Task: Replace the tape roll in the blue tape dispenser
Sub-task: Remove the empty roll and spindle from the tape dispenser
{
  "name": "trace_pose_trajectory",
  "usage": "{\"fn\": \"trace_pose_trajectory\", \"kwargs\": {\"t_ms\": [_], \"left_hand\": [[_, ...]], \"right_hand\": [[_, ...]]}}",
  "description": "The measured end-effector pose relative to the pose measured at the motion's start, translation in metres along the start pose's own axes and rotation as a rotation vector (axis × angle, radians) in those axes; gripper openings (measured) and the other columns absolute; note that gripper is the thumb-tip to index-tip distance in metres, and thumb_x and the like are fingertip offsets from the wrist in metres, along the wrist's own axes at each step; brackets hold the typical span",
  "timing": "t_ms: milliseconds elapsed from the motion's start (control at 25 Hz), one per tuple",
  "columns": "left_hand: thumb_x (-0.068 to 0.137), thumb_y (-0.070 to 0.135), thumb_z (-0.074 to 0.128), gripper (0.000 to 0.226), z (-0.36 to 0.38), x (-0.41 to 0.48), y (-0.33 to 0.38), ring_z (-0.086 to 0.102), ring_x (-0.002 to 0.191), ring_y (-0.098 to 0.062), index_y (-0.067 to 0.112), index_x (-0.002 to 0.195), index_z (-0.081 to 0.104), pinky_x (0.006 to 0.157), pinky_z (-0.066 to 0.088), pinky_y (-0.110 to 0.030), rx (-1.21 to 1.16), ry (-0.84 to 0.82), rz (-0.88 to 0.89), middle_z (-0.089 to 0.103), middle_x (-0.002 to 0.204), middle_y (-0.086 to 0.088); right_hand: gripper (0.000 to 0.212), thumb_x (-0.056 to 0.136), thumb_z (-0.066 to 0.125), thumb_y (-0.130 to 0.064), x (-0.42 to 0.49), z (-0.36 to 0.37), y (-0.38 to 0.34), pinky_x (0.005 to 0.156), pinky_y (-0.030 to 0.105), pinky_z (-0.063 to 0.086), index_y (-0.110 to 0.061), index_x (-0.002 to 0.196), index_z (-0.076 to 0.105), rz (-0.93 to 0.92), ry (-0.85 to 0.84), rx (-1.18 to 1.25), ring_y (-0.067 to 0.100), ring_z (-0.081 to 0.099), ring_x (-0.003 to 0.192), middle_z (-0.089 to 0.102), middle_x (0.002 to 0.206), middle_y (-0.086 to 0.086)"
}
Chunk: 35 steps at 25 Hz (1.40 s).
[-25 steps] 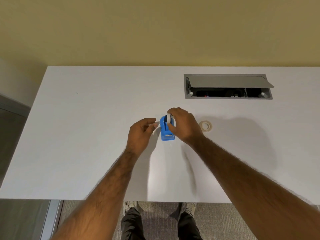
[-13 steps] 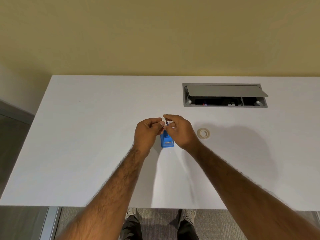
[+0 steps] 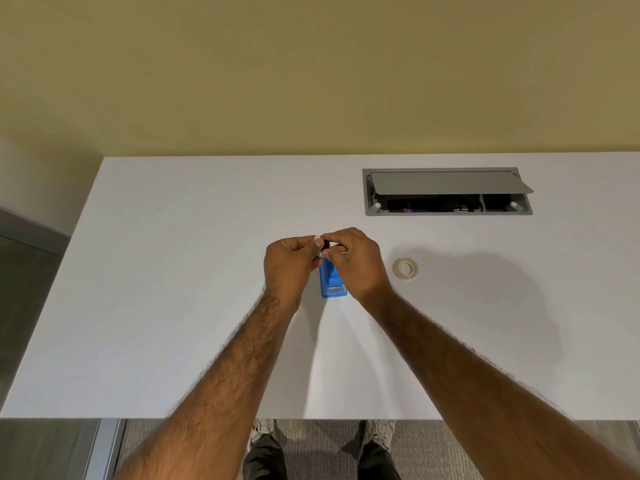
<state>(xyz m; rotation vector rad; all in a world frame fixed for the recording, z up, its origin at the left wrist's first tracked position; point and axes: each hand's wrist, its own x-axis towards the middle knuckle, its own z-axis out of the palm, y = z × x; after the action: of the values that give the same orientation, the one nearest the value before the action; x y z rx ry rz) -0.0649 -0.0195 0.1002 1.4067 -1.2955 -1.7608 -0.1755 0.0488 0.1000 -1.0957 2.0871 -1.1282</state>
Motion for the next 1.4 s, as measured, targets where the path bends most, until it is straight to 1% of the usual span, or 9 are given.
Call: {"fn": "trace_pose_trajectory", "kwargs": {"t_ms": [80,400,560,800,920,1000,1080,1200,1400], "left_hand": [[0.091,0.017,0.071,0.015,0.001,0.000,0.001,0.075,0.092,-0.029,0.007,0.099,0.079,0.087,0.060,-0.037,0.021,0.008,0.009,0.078,0.089,-0.011],[0.093,0.013,0.068,0.014,0.004,-0.001,0.002,0.074,0.092,-0.032,0.006,0.096,0.079,0.087,0.060,-0.041,0.045,0.010,0.018,0.078,0.089,-0.014],[0.092,0.009,0.067,0.014,0.005,-0.001,0.001,0.075,0.092,-0.029,0.006,0.099,0.079,0.088,0.060,-0.040,0.041,0.041,0.020,0.078,0.092,-0.012],[0.089,0.015,0.073,0.012,0.004,0.009,-0.001,0.074,0.092,-0.029,0.004,0.093,0.075,0.088,0.060,-0.038,0.049,0.011,0.013,0.077,0.091,-0.013],[0.087,0.021,0.075,0.014,0.006,0.032,-0.001,0.072,0.092,-0.026,0.007,0.090,0.073,0.087,0.058,-0.039,0.210,0.064,0.060,0.076,0.091,-0.008],[0.087,0.024,0.075,0.015,0.012,0.050,-0.001,0.070,0.091,-0.020,0.010,0.086,0.071,0.077,0.054,-0.027,0.350,0.079,0.138,0.074,0.088,0.000],[0.087,0.022,0.072,0.010,0.021,0.068,-0.003,0.068,0.093,-0.017,0.013,0.087,0.068,0.070,0.046,-0.016,0.515,0.070,0.209,0.072,0.092,0.004],[0.092,0.025,0.067,0.011,0.037,0.095,-0.009,0.064,0.089,-0.019,0.015,0.097,0.064,0.074,0.048,-0.022,0.773,-0.027,0.288,0.070,0.101,-0.001],[0.095,0.023,0.061,0.019,0.050,0.123,-0.020,0.057,0.090,-0.019,0.015,0.111,0.055,0.079,0.046,-0.029,1.043,-0.085,0.401,0.066,0.110,-0.008]], "right_hand": [[0.021,0.090,0.062,-0.009,0.000,0.001,-0.001,0.083,0.008,0.043,-0.012,0.109,0.070,-0.002,0.001,-0.054,0.012,0.061,0.092,0.067,0.110,0.007],[0.023,0.089,0.062,-0.007,0.001,-0.006,-0.004,0.092,0.028,0.051,-0.010,0.110,0.071,-0.013,-0.012,-0.091,0.021,0.064,0.098,0.067,0.110,0.010],[0.025,0.086,0.067,-0.012,0.000,-0.003,-0.002,0.089,0.023,0.050,-0.010,0.111,0.069,-0.049,-0.052,-0.132,0.016,0.062,0.093,0.065,0.109,0.008],[0.021,0.082,0.067,-0.014,0.002,-0.004,0.001,0.081,0.026,0.053,-0.015,0.104,0.070,0.006,0.029,-0.070,0.017,0.064,0.087,0.066,0.101,0.004],[0.018,0.083,0.067,-0.013,0.003,-0.006,0.006,0.077,0.019,0.049,-0.013,0.101,0.069,0.059,0.055,-0.092,0.015,0.060,0.084,0.066,0.100,0.004],[0.019,0.084,0.067,-0.014,0.000,-0.007,0.010,0.070,0.004,0.041,-0.012,0.103,0.068,0.070,0.049,-0.105,0.011,0.056,0.081,0.065,0.101,0.005],[0.018,0.084,0.068,-0.011,-0.006,-0.008,0.014,0.068,0.000,0.041,-0.007,0.101,0.068,0.015,0.069,-0.084,0.013,0.057,0.080,0.067,0.099,0.008],[0.016,0.082,0.069,-0.007,-0.011,-0.010,0.022,0.071,0.004,0.041,-0.003,0.097,0.069,-0.059,0.094,-0.087,0.017,0.060,0.079,0.068,0.095,0.011],[0.014,0.085,0.066,-0.018,-0.008,-0.016,0.039,0.062,0.002,0.037,-0.013,0.097,0.068,0.060,0.033,-0.183,0.006,0.055,0.078,0.066,0.097,-0.001]]}}
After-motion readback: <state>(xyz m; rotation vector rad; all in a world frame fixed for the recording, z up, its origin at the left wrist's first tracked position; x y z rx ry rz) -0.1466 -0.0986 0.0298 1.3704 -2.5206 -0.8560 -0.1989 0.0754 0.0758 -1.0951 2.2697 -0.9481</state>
